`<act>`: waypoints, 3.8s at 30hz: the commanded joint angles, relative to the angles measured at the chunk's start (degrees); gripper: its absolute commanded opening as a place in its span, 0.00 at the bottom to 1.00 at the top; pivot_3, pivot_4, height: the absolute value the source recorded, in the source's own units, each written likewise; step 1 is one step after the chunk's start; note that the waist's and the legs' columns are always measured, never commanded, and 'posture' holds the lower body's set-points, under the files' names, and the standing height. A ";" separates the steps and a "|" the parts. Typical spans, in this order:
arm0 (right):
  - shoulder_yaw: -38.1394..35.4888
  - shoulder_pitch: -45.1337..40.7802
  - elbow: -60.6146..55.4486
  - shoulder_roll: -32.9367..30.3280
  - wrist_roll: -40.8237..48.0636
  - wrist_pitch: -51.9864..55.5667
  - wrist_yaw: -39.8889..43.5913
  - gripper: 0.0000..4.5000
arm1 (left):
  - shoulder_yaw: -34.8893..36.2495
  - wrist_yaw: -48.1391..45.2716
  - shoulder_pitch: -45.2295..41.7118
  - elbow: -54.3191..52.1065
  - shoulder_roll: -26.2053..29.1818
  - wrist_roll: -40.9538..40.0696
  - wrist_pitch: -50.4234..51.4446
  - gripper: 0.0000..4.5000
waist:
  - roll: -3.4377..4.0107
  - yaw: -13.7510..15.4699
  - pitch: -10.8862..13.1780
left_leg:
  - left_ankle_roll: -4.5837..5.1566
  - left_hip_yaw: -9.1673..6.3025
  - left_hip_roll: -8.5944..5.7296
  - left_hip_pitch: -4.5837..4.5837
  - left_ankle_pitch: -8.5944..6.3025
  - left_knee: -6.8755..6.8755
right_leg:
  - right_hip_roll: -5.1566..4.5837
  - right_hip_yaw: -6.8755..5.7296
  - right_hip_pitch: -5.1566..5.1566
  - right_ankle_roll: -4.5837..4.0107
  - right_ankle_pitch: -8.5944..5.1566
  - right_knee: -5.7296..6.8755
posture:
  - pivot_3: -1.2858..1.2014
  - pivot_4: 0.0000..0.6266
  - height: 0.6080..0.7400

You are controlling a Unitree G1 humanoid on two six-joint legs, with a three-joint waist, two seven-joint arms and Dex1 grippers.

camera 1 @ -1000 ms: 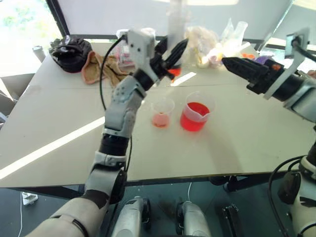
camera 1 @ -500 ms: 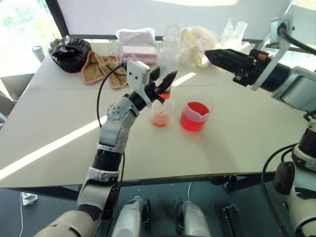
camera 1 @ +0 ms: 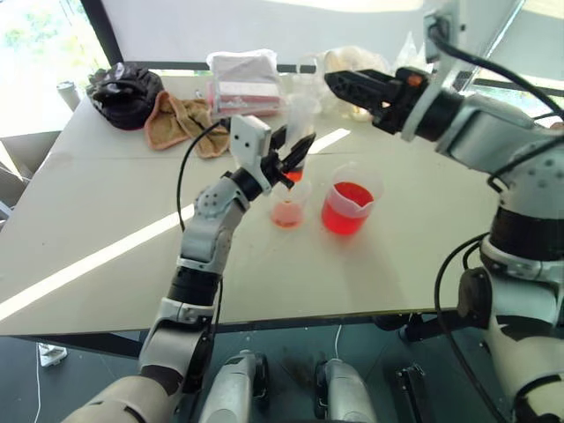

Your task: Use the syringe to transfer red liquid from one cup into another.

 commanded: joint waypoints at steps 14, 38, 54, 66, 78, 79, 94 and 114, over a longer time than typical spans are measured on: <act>1.28 -5.84 3.26 5.89 -9.43 -2.66 2.81 0.69 | -1.31 0.16 0.58 -3.10 -0.65 0.15 -0.48 0.31 | 0.02 -0.05 0.01 | -0.07 0.02 0.00 -0.01 0.04 -0.07 | 0.02 0.00 -0.07 0.02 0.01 0.04 | 0.52 0.24 1.00; -3.73 -3.73 -4.60 4.03 -5.95 6.42 3.47 0.69 | -2.24 0.12 0.90 -2.82 -0.66 0.22 -1.22 0.31 | 0.02 -0.09 0.01 | -0.16 0.03 0.00 -0.01 0.09 -0.23 | 0.00 0.02 -0.18 0.00 0.01 0.03 | 0.52 0.24 1.00; 0.85 -3.72 -0.01 5.24 -13.65 -0.54 6.91 0.69 | -2.43 0.60 0.93 -3.07 -0.73 0.31 -1.39 0.31 | 0.02 -0.12 0.01 | -0.18 0.03 0.00 -0.01 0.10 -0.25 | 0.02 0.02 -0.19 0.01 0.01 0.03 | 0.52 0.24 1.00; 2.00 -6.04 0.75 7.32 -15.74 -1.11 8.92 0.02 | -2.45 0.55 1.19 -3.40 -0.34 0.29 -1.29 0.31 | 0.03 -0.09 0.02 | -0.21 0.03 0.00 -0.01 0.12 -0.28 | 0.01 0.02 -0.22 0.01 0.01 0.03 | 0.52 0.24 1.00; 0.85 -6.90 -2.31 10.92 -11.87 8.42 8.19 0.02 | -1.63 1.11 -0.14 -2.94 -0.67 -0.34 -0.91 0.31 | 0.03 -0.20 0.02 | -0.46 0.04 0.00 -0.01 0.28 -0.68 | 0.02 0.02 -0.41 0.03 0.02 0.03 | 0.52 0.24 1.00; 0.64 -6.80 -2.55 11.32 -11.77 9.00 8.09 0.02 | -1.61 1.20 -0.12 -3.10 -0.70 -0.37 -0.85 0.31 | 0.03 -0.21 0.02 | -0.47 0.05 0.00 -0.01 0.29 -0.69 | 0.02 0.02 -0.41 0.03 0.03 0.04 | 0.52 0.24 1.00; 2.31 -3.53 -4.04 13.29 -12.57 13.13 9.56 0.02 | -1.05 1.83 -0.35 -4.06 -0.39 -0.55 0.06 0.31 | 0.03 -0.22 0.02 | -0.46 0.05 0.00 0.00 0.31 -0.71 | 0.08 0.00 -0.39 0.04 0.03 0.05 | 0.52 0.24 1.00; 0.07 -2.00 -1.94 16.75 -10.72 21.79 10.62 0.02 | -0.13 2.24 -0.64 -6.30 0.66 -1.17 2.17 0.31 | 0.03 -0.31 0.02 | -0.46 0.06 0.00 0.01 0.33 -0.70 | 0.12 -0.01 -0.39 0.05 0.03 0.09 | 0.52 0.24 1.00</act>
